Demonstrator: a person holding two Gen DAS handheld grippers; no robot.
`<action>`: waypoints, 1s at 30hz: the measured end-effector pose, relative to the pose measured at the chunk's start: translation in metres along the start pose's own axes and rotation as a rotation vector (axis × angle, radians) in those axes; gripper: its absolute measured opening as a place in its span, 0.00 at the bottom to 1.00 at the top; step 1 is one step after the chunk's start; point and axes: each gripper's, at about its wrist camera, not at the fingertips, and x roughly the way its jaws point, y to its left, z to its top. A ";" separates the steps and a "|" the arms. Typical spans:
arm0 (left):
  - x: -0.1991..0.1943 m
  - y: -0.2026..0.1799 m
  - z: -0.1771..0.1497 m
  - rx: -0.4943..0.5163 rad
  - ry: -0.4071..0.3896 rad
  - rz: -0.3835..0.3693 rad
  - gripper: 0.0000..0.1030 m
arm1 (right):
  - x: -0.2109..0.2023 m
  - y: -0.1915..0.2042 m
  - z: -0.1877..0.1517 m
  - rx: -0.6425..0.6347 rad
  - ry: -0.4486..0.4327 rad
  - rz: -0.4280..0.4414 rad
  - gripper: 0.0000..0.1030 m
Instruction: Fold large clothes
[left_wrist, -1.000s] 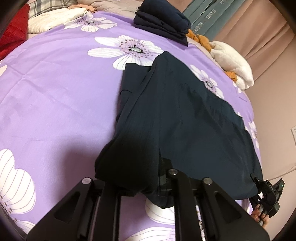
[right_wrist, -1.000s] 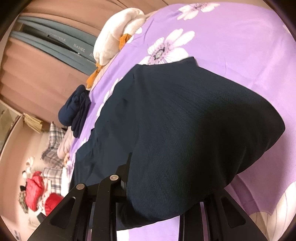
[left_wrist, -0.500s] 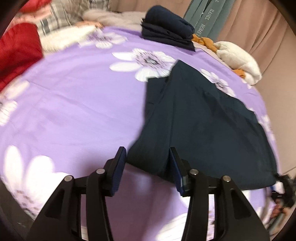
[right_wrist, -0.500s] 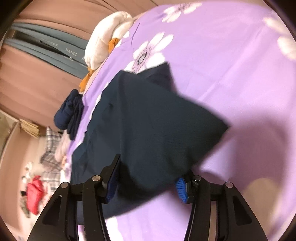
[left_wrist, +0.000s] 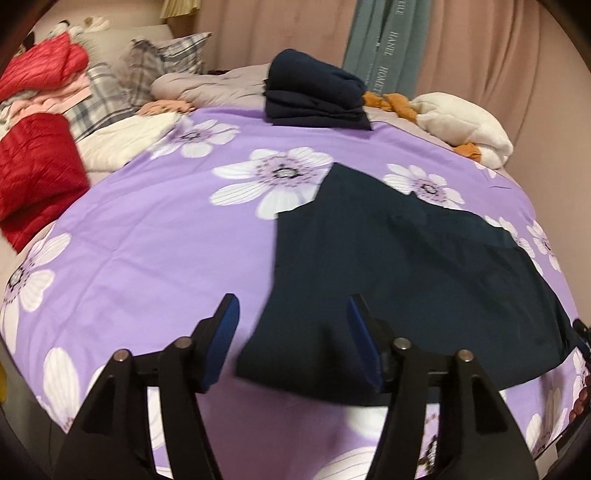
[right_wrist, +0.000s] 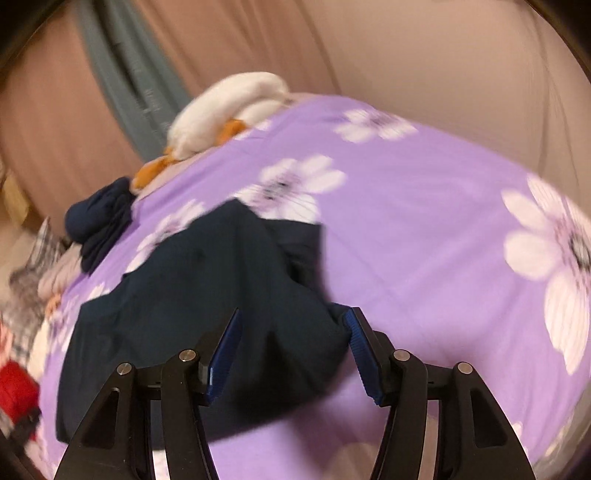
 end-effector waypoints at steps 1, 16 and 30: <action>0.000 -0.005 0.001 0.007 -0.001 -0.002 0.63 | -0.001 0.008 0.001 -0.030 -0.015 -0.003 0.58; 0.042 -0.070 0.016 0.124 0.036 -0.063 0.70 | 0.022 0.110 0.018 -0.390 -0.051 0.209 0.63; 0.104 -0.092 0.004 0.240 0.140 -0.015 0.70 | 0.121 0.166 -0.022 -0.530 0.271 0.207 0.63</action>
